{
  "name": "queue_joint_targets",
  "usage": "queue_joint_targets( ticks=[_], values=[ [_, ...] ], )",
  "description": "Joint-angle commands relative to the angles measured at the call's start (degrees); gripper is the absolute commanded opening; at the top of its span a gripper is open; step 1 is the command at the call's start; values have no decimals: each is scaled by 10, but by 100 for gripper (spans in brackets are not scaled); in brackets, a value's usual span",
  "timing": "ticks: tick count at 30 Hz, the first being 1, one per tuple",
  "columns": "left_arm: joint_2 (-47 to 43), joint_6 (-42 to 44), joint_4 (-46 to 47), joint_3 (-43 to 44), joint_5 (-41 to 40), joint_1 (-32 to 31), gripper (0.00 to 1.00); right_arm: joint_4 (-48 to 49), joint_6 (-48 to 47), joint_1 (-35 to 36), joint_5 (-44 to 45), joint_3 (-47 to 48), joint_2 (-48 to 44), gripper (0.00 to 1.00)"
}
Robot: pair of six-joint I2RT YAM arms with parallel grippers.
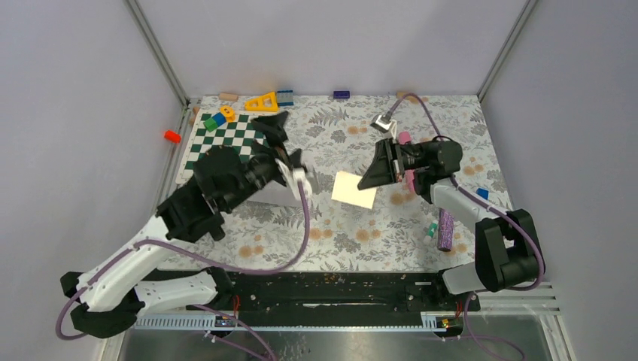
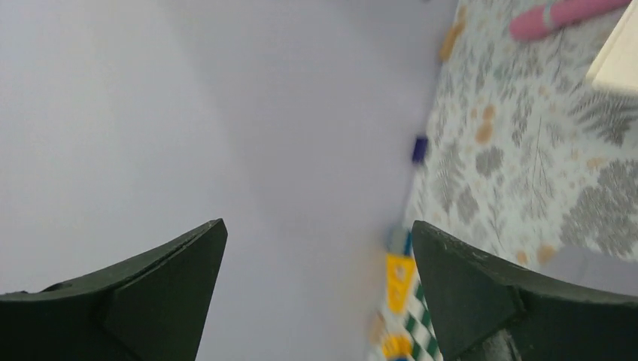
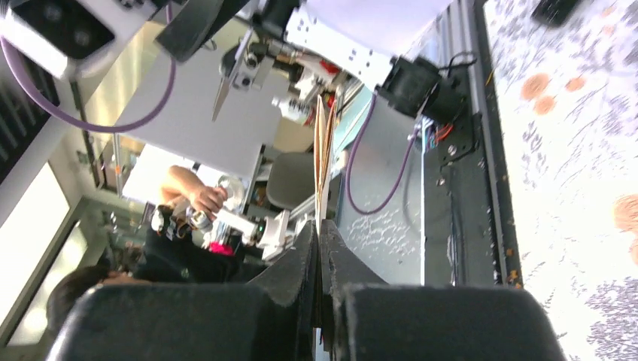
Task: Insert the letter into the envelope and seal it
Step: Fold the letter.
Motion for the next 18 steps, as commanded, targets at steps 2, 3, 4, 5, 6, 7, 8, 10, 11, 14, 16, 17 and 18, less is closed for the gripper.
queue_joint_targets(
  ticks=[2,3,4,5,6,7,8,10,11,14,16,17,18],
  values=[
    [99,-261,-331,157,-112,121,99,7,8,-49,60,65,-16,0],
    [132,-295,-380,198,-109,145,99,-20,-12,-59,74,71,-22,0],
    [167,-334,-431,242,-104,164,99,-54,-45,-68,87,74,-32,0],
    [198,-374,-474,284,-91,178,99,-110,-99,-76,102,77,-46,0],
    [221,-406,-514,320,-65,193,99,-207,-177,-85,123,79,-76,0],
    [236,-436,-556,346,-28,202,99,-328,-285,-92,153,84,-106,0],
    [242,-448,-560,358,5,208,99,-552,-422,-94,201,100,-140,0],
    [232,-465,-534,348,58,210,99,-797,-685,-71,357,134,-205,0],
    [225,-471,-515,338,87,210,99,-807,-731,-63,400,125,-225,0],
    [205,-500,-459,304,182,211,99,-797,-767,-62,477,108,-264,0],
    [196,-530,-425,277,252,216,99,-782,-777,-62,508,85,-291,0],
    [186,-548,-399,257,295,219,99,-770,-776,-62,528,70,-307,0],
    [176,-565,-370,232,332,222,99,-758,-773,-62,535,56,-318,0]
  ],
)
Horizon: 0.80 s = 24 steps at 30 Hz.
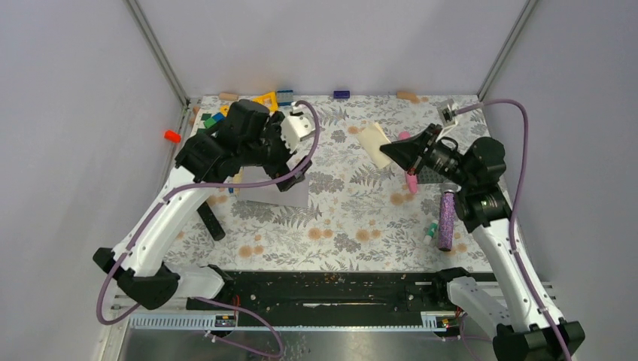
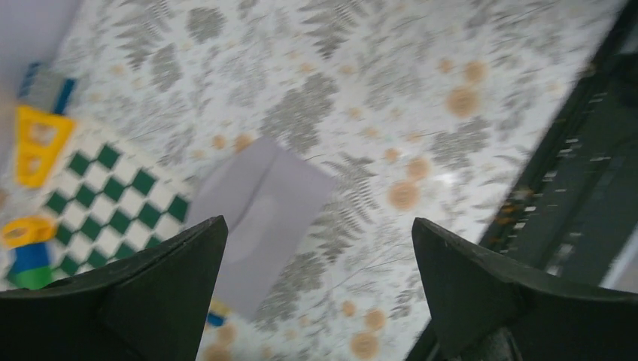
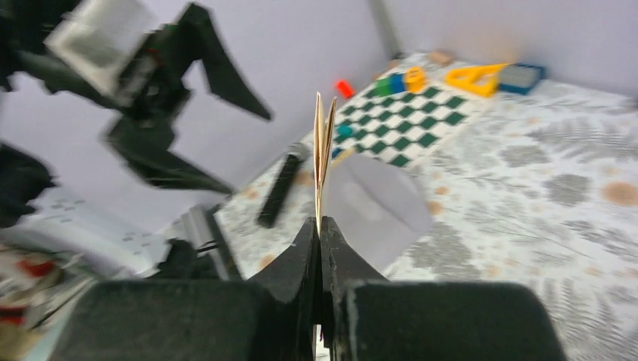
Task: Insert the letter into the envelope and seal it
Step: Fold the letter.
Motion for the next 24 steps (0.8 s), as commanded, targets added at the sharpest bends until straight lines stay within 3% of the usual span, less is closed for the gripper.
queue_joint_targets(
  ticks=[1,6,12,14,18,24],
  values=[
    [-61,-106,134,-83,224,13,99,-57,-108,2,127,-43,-33,0],
    [-93,-182,316,-207,381,22,99,6,-53,2,62,-87,-32,0],
    [-46,-385,527,-255,550,70,99,39,-66,1,-3,-102,-65,0],
    [-19,-423,549,-250,592,74,99,46,-63,2,-22,-107,-72,0],
    [11,-456,575,-247,602,74,95,84,-11,-2,-37,-119,-74,0],
    [4,-657,885,-330,589,74,85,176,132,-10,-34,-134,-53,0]
  ],
)
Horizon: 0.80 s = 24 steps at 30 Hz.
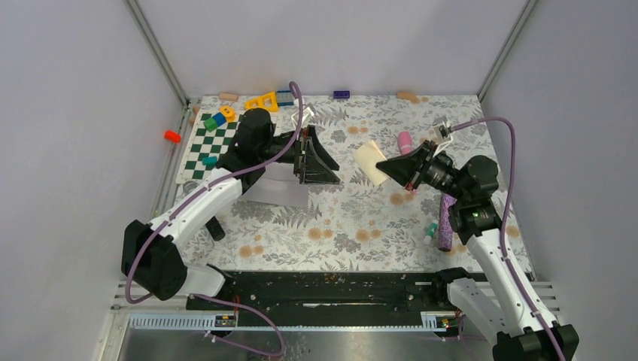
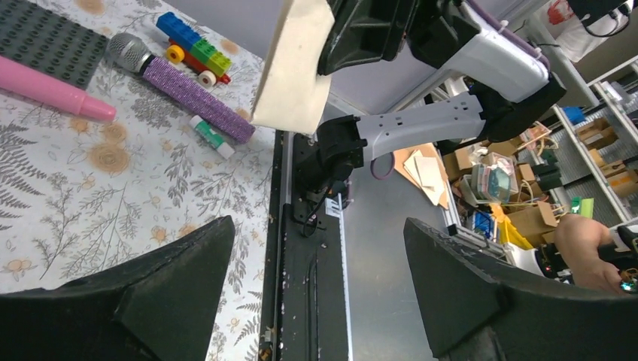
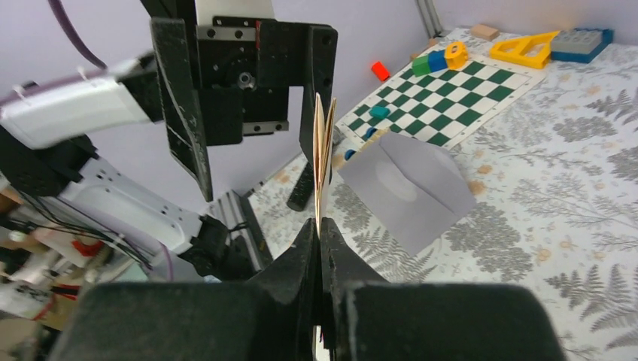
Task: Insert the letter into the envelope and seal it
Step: Fold the letter.
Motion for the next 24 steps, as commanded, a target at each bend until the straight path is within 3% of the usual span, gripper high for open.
queue_joint_targets(
  ticks=[1,9,13,19,24],
  values=[
    [-10,-169,271,-25,23,0,83,104,118,-6,-9,-12,16,0],
    [26,-252,402,-30,-13,-1,76,182,210,-14,1,-34,30,0],
    [42,-241,386,-33,-36,-1,74,210,234,-14,7,-43,34,0],
    [34,-172,283,-39,-99,-1,79,223,241,-14,16,-50,35,0],
    [40,-182,293,-40,-102,-2,78,229,236,-14,21,-60,41,0]
  ],
)
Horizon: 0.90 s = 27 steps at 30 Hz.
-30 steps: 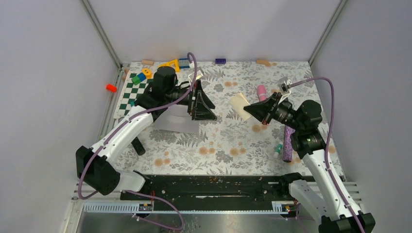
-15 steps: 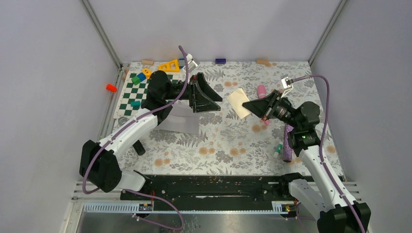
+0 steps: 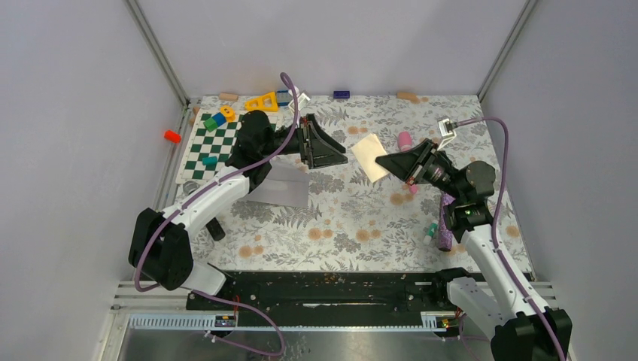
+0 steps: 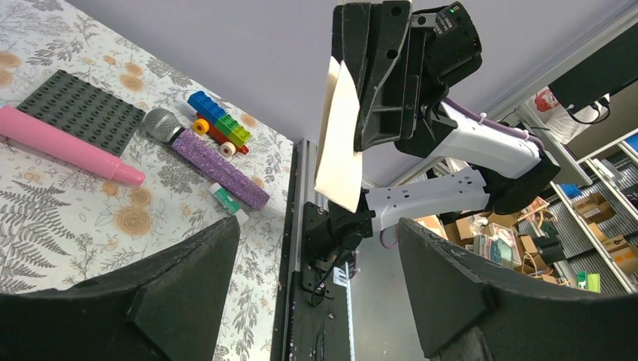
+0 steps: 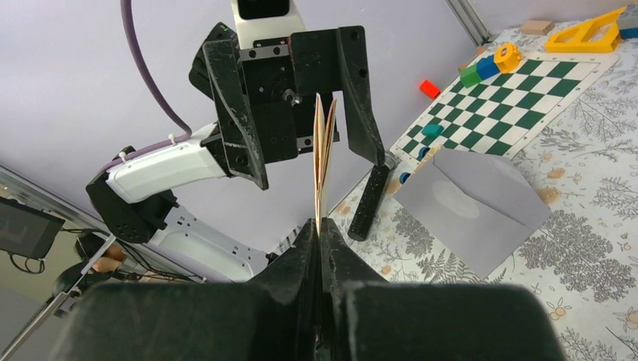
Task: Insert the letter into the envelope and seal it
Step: Fold the letter.
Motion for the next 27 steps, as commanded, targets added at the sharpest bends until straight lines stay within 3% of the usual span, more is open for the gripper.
queue_joint_targets(
  ticks=[1,14,27],
  values=[
    [-2,7,23,0,-23,-2,77,41,5,-2,12,-9,4,0],
    [16,-5,37,20,-1,-40,64,50,8,4,10,-10,12,0],
    [31,-43,79,34,5,-38,55,54,2,7,-13,-21,9,0]
  ],
)
